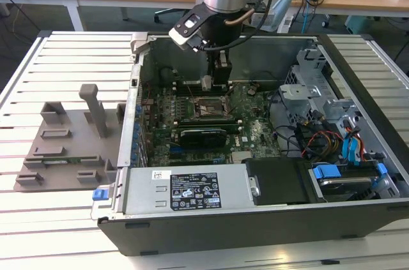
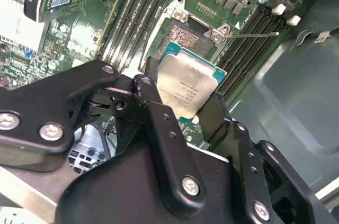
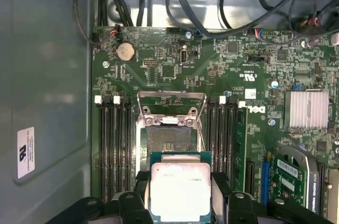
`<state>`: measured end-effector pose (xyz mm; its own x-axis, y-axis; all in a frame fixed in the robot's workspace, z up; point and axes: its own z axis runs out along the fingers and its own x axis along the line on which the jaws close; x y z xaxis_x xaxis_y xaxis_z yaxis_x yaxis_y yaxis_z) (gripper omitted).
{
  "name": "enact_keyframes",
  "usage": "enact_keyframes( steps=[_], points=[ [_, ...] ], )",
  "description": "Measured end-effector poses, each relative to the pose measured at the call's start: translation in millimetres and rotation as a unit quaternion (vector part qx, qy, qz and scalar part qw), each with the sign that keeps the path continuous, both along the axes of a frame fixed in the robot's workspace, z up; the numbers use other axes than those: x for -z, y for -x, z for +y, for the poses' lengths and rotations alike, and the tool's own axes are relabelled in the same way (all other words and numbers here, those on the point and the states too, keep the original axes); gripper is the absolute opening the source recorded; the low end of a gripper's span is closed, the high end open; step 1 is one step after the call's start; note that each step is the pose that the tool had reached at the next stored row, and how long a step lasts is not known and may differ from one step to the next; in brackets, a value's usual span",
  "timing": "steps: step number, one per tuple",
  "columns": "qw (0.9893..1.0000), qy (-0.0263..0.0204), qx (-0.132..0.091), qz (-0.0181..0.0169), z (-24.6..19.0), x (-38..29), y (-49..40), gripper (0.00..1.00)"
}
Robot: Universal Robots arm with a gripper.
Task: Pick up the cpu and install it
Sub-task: 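Place the cpu into insertion slot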
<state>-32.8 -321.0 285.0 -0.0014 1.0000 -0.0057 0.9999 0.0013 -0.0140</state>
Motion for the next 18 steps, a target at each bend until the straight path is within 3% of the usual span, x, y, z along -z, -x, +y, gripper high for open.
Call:
enact_keyframes(
  steps=[1, 3, 8, 18],
  points=[
    [0.9999, 0.0, 0.015, 0.0, 0.0, 0.1, 0.0, 0.55],
    [0.9997, -0.0001, 0.023, -0.0001, 0.0, 0.1, 0.0, 0.55],
    [0.9999, 0.0, -0.01, 0.0, 0.0, 0.6, 0.0, 0.55],
    [0.9999, 0.0001, -0.011, 0.0, 0.0, 6.2, 0.0, 0.55]
  ],
)
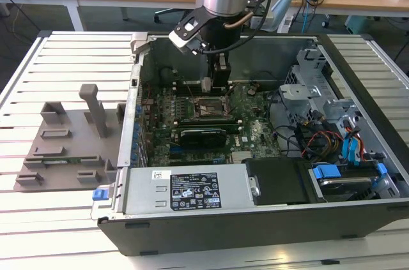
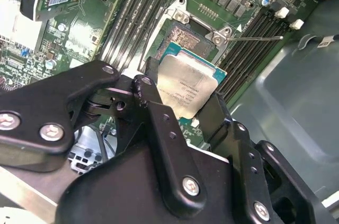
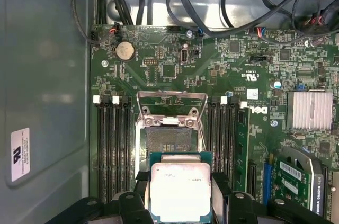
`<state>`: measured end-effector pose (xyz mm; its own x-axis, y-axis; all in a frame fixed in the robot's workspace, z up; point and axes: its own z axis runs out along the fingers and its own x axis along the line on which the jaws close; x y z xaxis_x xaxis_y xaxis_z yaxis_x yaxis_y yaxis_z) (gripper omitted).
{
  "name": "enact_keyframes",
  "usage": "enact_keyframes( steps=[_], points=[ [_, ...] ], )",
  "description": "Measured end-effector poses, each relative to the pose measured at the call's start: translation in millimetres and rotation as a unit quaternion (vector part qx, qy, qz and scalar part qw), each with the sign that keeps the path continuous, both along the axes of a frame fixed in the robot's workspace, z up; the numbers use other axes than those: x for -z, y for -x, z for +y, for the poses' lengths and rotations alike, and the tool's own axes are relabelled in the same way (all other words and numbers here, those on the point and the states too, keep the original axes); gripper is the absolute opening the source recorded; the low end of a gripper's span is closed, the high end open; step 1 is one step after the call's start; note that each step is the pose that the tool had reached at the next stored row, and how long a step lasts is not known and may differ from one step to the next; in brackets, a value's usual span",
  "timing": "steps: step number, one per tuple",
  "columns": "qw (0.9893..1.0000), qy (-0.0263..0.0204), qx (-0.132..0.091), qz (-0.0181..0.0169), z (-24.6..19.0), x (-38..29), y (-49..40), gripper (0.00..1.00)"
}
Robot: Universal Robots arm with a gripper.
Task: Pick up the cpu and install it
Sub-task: 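Place the cpu into insertion slot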
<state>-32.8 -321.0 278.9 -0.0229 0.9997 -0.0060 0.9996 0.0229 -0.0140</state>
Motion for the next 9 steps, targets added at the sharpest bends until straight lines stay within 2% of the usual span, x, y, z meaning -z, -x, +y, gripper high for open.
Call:
enact_keyframes(
  steps=[4, 9],
  points=[
    [1.0, -0.0001, 0.0, 0.0, 0.0, 3.8, 0.0, 0.55],
    [1.0, -0.0001, 0.0, 0.0, 0.0, 12.1, 0.0, 0.55]
  ],
)
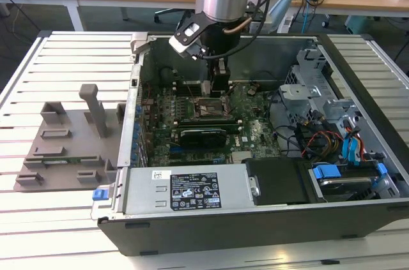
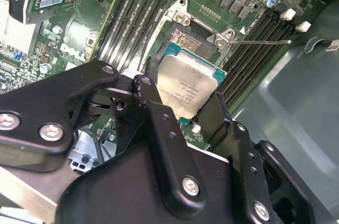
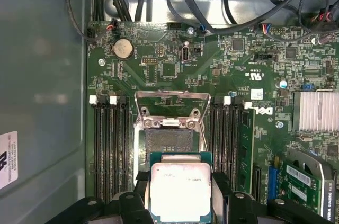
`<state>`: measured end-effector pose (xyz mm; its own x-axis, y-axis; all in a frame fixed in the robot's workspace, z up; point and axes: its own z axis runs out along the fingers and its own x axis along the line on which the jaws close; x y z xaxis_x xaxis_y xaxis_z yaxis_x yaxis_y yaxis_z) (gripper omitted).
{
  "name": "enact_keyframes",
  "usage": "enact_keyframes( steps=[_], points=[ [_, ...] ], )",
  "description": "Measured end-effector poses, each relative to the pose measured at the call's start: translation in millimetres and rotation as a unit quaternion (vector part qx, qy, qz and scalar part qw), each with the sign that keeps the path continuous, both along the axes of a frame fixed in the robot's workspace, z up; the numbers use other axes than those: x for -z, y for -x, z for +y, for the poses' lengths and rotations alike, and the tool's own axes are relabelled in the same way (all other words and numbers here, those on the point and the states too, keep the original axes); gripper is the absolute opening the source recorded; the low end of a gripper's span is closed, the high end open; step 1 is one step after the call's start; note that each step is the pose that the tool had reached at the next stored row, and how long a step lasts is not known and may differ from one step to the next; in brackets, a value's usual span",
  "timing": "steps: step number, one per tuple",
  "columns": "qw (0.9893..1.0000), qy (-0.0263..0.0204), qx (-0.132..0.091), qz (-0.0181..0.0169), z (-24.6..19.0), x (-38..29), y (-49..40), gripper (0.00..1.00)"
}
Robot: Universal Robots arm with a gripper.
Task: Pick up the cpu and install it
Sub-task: 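Place the cpu into insertion slot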
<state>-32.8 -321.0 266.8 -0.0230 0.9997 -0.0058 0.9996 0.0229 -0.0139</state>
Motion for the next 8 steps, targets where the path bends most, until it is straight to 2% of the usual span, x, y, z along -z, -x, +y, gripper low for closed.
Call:
enact_keyframes(
  steps=[3, 8],
  points=[
    [1.0, 0.0001, 0.0, 0.0001, 0.3, 3.8, 0.1, 0.55],
    [1.0, 0.0, 0.0, 0.0, 5.9, 11.8, 0.0, 0.55]
  ],
)
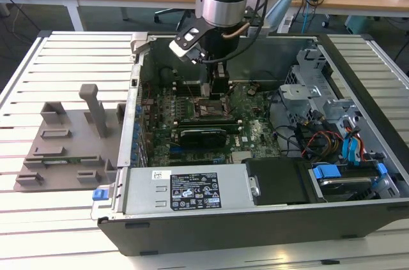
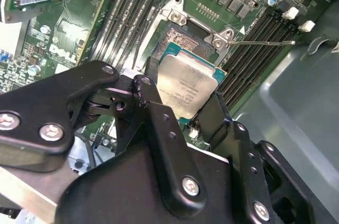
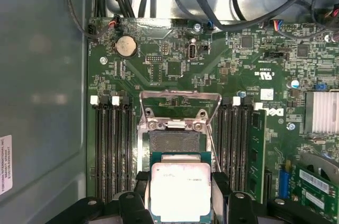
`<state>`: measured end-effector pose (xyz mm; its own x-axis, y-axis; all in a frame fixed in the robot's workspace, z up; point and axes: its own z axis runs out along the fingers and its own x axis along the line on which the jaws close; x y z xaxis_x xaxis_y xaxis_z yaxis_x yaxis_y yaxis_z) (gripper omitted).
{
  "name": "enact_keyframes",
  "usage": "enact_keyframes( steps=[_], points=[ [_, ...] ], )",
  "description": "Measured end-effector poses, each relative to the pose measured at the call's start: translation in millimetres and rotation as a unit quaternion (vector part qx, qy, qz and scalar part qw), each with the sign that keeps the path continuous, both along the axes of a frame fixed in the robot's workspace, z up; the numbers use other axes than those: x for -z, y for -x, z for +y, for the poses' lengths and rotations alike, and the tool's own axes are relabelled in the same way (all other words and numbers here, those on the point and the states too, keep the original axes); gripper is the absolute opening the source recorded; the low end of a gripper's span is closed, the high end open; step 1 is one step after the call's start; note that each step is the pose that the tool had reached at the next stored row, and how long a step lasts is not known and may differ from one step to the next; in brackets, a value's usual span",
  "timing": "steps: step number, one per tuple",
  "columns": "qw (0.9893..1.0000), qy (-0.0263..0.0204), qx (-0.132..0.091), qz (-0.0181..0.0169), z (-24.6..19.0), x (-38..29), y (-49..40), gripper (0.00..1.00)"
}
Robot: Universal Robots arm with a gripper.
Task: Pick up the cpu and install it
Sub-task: 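Place the cpu into insertion slot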
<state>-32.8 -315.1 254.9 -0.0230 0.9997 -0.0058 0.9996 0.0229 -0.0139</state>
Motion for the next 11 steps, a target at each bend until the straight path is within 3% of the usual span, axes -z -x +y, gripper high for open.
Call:
enact_keyframes(
  steps=[11],
  points=[
    [1.0, 0.0, 0.0, 0.0, 1.3, 13.6, 0.0, 0.55]
  ],
)
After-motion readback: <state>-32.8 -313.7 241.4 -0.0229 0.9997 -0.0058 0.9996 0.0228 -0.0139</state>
